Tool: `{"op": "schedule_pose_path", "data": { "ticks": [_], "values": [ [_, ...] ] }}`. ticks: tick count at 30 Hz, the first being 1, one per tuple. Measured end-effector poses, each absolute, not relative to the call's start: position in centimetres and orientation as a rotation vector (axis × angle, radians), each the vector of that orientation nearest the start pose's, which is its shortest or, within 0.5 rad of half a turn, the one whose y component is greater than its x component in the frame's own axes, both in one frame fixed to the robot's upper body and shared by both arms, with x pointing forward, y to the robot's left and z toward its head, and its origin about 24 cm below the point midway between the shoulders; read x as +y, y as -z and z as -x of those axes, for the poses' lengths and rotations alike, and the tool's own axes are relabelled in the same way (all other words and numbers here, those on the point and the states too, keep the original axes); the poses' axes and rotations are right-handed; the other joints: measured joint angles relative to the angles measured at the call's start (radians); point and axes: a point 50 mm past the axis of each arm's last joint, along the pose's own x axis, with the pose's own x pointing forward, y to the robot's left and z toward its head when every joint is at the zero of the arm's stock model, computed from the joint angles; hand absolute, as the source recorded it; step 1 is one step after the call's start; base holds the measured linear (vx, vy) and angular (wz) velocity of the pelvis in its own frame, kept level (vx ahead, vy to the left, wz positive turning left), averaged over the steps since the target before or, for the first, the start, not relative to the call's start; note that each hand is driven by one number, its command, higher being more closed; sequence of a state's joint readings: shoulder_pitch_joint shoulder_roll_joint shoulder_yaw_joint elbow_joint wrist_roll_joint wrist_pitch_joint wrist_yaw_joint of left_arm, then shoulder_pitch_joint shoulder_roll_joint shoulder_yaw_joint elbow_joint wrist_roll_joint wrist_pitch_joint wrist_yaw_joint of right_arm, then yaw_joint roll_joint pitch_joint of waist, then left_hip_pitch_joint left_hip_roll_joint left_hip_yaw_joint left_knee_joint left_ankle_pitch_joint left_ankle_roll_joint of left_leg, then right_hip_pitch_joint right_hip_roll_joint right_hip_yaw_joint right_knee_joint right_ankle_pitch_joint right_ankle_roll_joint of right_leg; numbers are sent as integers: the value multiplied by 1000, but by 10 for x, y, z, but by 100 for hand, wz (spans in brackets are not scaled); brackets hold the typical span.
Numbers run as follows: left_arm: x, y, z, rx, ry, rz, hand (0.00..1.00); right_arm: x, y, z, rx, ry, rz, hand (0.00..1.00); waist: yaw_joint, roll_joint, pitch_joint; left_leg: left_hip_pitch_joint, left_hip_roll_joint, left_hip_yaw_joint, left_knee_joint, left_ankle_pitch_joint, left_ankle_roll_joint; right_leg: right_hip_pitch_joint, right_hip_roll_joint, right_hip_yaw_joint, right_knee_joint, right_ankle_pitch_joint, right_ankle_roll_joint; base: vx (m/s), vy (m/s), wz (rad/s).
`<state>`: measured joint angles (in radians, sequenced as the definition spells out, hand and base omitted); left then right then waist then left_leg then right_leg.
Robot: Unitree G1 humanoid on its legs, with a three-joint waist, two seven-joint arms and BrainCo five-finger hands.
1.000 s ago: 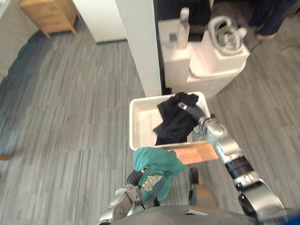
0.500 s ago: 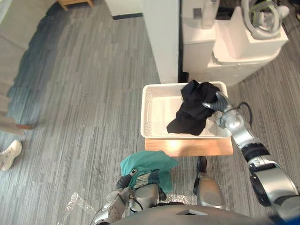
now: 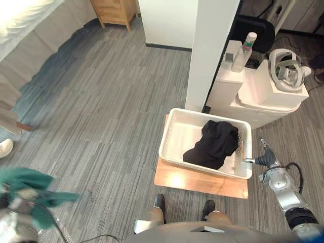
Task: Tidy the bed and pick cloth on bed and put in laundry
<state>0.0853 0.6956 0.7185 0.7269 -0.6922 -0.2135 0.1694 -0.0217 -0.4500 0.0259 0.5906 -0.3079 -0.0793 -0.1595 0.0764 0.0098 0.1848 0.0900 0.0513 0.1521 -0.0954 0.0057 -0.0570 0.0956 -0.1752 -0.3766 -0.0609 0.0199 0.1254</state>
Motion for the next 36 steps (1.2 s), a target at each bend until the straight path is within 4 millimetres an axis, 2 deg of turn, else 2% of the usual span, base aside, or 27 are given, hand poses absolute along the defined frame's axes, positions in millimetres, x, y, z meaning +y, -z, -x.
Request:
{"op": "schedule_pose_path", "data": {
  "ticks": [3,4,6,7,9,11,13,17,18,19,20,21,22,23,24,25,32,36],
  "values": [
    [471,-105,-140,-248,-1027,52,100,-278,45,-219,462,121,754,0,4,8,-23,4,0,14,0,-2,-3,1,2,9,-9,11,0,-7,3,-10],
    [469,-113,-144,-286,-989,41,100,-278,46,-219,463,122,744,0,4,9,-24,7,1,21,0,-3,-4,1,2,13,-10,12,-1,-14,5,-30],
    [459,-141,-162,-413,-860,-4,100,-276,45,-219,451,119,726,0,9,10,-28,29,4,64,0,-9,-13,3,7,49,-18,25,-5,-26,8,-46],
    [455,-147,-167,-432,-821,-19,100,-276,45,-219,448,115,724,0,10,10,-29,34,4,73,0,-10,-14,5,8,58,-21,28,-5,-46,5,-43],
    [435,-167,-192,-484,-668,-68,100,-274,44,-220,433,94,715,0,6,2,-47,37,6,98,-1,-11,-15,0,13,80,-33,44,-8,-69,-7,-32],
    [420,-174,-207,-496,-570,-75,100,-271,42,-223,408,88,703,0,-3,-2,-49,44,9,117,-1,-11,-15,-5,17,100,-33,49,-12,-76,-14,-32],
    [403,-171,-223,-474,-474,-66,100,-269,40,-226,393,94,682,0,-11,-4,-51,49,12,139,-2,-11,-15,-9,22,120,-33,54,-14,-73,-16,-34],
    [342,-144,-250,-395,-251,-80,100,-270,36,-229,372,142,610,0,-17,-5,-66,38,23,177,-6,-20,-21,-42,38,166,-34,67,-32,-66,-26,-32],
    [323,-133,-253,-362,-192,-81,100,-271,33,-233,355,154,599,0,-23,-4,-67,44,26,191,-1,-15,-15,-45,43,180,-34,71,-36,5,-26,-29],
    [315,-127,-254,-344,-168,-84,100,-270,30,-237,342,153,598,0,-28,-4,-67,51,27,199,-1,-13,-13,-46,45,188,-34,73,-38,18,-21,-37],
    [298,-115,-257,-305,-116,-92,100,-269,25,-242,316,156,595,0,-33,-2,-68,60,29,213,-1,-12,-14,-46,50,204,-34,79,-43,17,-15,-32],
    [288,-110,-260,-285,-83,-110,100,-269,22,-244,299,157,594,0,-33,-1,-68,65,31,221,-1,-13,-15,-46,52,210,-34,81,-45,-8,-18,-35],
    [269,-102,-263,-258,-17,-163,100,-266,15,-248,262,153,592,0,-38,-1,-68,70,34,229,0,-14,-16,-46,57,221,-34,83,-46,-26,-21,-22],
    [250,-98,-266,-249,46,-209,100,-264,10,-251,230,148,591,0,-50,-1,-68,70,35,231,2,-14,-16,-46,58,225,-34,84,-47,-29,-23,-15],
    [243,-97,-266,-246,74,-238,100,-263,7,-254,219,145,590,0,-58,-1,-68,70,35,233,5,-15,-17,-46,58,226,-34,85,-48,-43,-24,-18],
    [225,-95,-267,-248,145,-288,100,-260,2,-260,194,133,585,0,-70,0,-68,75,39,248,11,-19,-20,-47,61,242,-34,88,-50,-41,-18,-23],
    [192,-87,-271,-237,262,-334,100,-254,1,-263,185,86,583,0,-95,15,-70,84,48,280,7,-26,-29,-55,76,279,-35,91,-55,-54,-24,-17],
    [173,-90,-276,-256,329,-371,100,-244,1,-264,176,44,573,0,-111,17,-71,84,53,289,-6,-15,-32,-69,85,289,-37,93,-66,-21,-25,-7]
  ]
}}
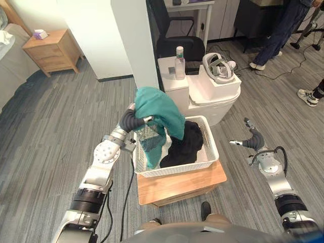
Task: Tidy the bed and pick cloth on bed and put in laundry
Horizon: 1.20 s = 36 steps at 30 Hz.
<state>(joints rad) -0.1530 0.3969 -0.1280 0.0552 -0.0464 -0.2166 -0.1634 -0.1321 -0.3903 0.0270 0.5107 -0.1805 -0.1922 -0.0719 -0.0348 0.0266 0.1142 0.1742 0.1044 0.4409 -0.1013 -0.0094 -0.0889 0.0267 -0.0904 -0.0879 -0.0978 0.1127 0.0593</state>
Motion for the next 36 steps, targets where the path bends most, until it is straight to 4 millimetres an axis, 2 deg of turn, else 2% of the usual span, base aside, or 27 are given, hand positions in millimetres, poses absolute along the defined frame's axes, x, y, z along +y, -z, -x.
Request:
{"op": "schedule_pose_path", "data": {
  "ticks": [4,7,10,15,16,19,21,27,32,36],
  "values": [
    [159,-88,-281,-231,364,-431,100,-232,-2,-268,148,11,561,0,-10,3,2,0,3,21,0,3,3,-11,6,19,2,13,4,1,-12,-16],
    [148,-78,-293,-181,367,-489,100,-224,-3,-273,137,3,541,0,-26,2,9,-8,1,40,0,5,6,-23,6,37,2,21,5,-22,0,-16],
    [157,-67,-315,-82,271,-539,100,-220,-16,-284,89,5,521,0,-37,-2,29,-55,-6,48,-1,6,3,-79,3,58,2,32,3,-54,-9,-16],
    [181,-69,-351,32,98,-598,100,-211,-60,-315,-61,35,468,0,-71,-9,168,-130,-14,77,-1,36,9,-178,2,97,3,69,6,-67,-29,-18],
    [186,-69,-355,55,62,-574,0,-211,-68,-320,-85,47,462,0,-80,-7,202,-138,-13,86,-1,42,13,-188,4,102,3,75,6,-11,-9,-18],
    [195,-58,-354,110,0,-546,0,-214,-69,-321,-82,65,450,0,-88,-5,229,-143,-8,102,4,45,13,-202,14,120,3,84,2,26,7,-19],
    [202,-46,-351,178,-52,-478,0,-217,-68,-320,-75,86,432,0,-92,-5,230,-140,-5,108,4,41,8,-203,20,130,3,85,2,41,21,-11],
    [213,-26,-340,250,-102,-314,0,-220,-63,-315,-60,96,431,0,-91,-4,233,-126,-9,111,16,26,16,-188,16,145,3,85,4,0,7,-2],
    [217,-13,-325,262,-54,-208,0,-234,-63,-306,-71,146,414,0,-87,3,236,-90,-13,99,13,12,11,-148,12,147,3,67,11,-18,8,5],
    [212,-4,-305,256,7,-109,0,-243,-50,-293,-21,153,416,0,-85,19,230,-65,-11,79,9,13,8,-112,9,109,3,46,17,-3,-5,17]
  ]
}}
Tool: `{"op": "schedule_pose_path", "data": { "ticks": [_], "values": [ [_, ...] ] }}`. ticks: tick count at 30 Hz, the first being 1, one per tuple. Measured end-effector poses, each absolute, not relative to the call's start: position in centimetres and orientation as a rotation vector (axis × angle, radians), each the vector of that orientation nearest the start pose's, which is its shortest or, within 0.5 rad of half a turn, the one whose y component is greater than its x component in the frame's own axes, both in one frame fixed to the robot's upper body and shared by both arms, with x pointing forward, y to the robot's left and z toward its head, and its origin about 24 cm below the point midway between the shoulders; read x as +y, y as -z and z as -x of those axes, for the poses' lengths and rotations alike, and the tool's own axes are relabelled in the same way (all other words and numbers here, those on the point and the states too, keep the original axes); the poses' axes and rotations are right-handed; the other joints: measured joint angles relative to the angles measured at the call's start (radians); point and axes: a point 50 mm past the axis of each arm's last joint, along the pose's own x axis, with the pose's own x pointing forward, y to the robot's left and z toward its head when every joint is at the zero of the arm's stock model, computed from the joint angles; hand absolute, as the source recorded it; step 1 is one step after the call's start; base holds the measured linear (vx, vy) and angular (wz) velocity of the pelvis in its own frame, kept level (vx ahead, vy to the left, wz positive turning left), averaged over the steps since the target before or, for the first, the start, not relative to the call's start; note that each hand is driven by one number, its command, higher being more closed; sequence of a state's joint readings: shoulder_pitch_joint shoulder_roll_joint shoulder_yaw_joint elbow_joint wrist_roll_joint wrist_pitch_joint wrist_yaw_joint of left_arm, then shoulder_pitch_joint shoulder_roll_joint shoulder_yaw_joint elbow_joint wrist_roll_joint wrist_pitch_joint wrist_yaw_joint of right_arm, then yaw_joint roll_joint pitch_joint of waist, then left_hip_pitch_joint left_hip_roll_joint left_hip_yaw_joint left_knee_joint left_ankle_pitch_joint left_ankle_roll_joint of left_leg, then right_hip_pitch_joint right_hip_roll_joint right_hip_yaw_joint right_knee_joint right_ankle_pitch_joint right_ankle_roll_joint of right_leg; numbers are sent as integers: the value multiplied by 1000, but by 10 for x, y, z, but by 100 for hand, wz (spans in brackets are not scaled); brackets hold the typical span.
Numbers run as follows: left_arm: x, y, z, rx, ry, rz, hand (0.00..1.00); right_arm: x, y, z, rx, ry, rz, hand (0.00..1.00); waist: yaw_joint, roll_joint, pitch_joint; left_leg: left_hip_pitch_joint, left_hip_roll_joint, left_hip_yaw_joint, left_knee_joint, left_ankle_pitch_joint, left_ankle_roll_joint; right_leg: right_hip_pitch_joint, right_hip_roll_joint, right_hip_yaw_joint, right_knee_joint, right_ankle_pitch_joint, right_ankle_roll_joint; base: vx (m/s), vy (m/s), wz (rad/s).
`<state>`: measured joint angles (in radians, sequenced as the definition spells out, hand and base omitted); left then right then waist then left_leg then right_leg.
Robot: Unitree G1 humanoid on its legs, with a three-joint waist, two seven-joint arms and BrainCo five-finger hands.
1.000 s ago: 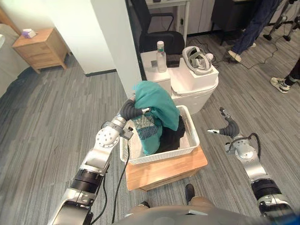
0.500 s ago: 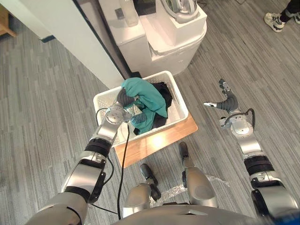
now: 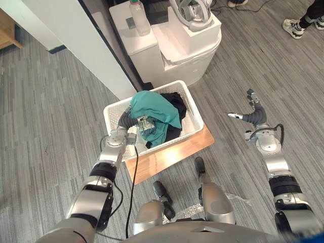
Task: Tidy the bed and pick cloth on bed and put in laundry
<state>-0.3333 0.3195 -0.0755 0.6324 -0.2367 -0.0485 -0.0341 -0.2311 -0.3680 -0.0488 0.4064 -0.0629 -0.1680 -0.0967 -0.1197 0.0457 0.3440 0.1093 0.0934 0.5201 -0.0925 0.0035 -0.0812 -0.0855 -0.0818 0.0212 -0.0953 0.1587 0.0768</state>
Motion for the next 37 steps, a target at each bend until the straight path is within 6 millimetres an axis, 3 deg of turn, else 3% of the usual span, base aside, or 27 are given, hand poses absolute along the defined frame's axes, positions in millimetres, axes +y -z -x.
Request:
{"op": "schedule_pose_path", "data": {
  "ticks": [4,7,13,19,22,25,28,31,35,37],
  "values": [
    [215,14,-277,330,51,-23,0,-248,-31,-277,55,144,419,0,7,36,-42,14,2,-33,-5,-1,2,31,-4,-39,0,-19,0,31,-7,24],
    [220,13,-264,322,56,44,0,-250,-24,-272,80,142,425,0,25,48,-79,19,7,-42,-4,-2,2,44,-4,-58,0,-24,-1,51,-12,16],
    [238,-10,-246,197,-24,203,0,-257,-8,-257,153,163,428,0,55,37,-131,43,12,-67,-4,-11,-4,80,-1,-89,0,-36,-6,26,-19,13],
    [264,-16,-223,109,-238,276,0,-272,45,-216,414,270,325,0,63,12,-193,49,11,-98,-5,-13,-1,104,-7,-122,0,-53,-4,-11,-19,15],
    [267,6,-198,171,-336,425,0,-281,63,-194,506,346,251,0,73,4,-208,53,9,-107,-5,-15,1,110,-8,-123,0,-57,-3,-6,-6,2],
    [262,56,-162,390,-453,584,0,-292,78,-173,580,444,180,0,78,-3,-224,49,8,-120,-9,-17,2,112,-7,-134,-1,-64,-2,-17,-25,11],
    [250,110,-106,671,-554,653,0,-294,94,-154,664,512,123,0,82,-16,-243,48,9,-119,-10,-25,-6,112,-7,-134,-1,-77,4,0,0,0],
    [223,143,-52,931,-499,653,0,-292,109,-136,734,550,77,0,89,-27,-253,48,8,-118,-10,-32,-8,114,-7,-134,-2,-84,2,6,-4,2],
    [203,156,-30,1087,-428,548,0,-272,123,-122,789,496,34,0,100,-24,-262,50,9,-115,-10,-38,-10,120,-6,-133,-1,-90,2,0,0,0],
    [202,159,-29,1113,-419,511,0,-261,131,-113,834,463,1,0,103,-20,-273,51,11,-115,-10,-42,-12,121,-4,-133,-1,-93,4,0,0,0]
  ]
}}
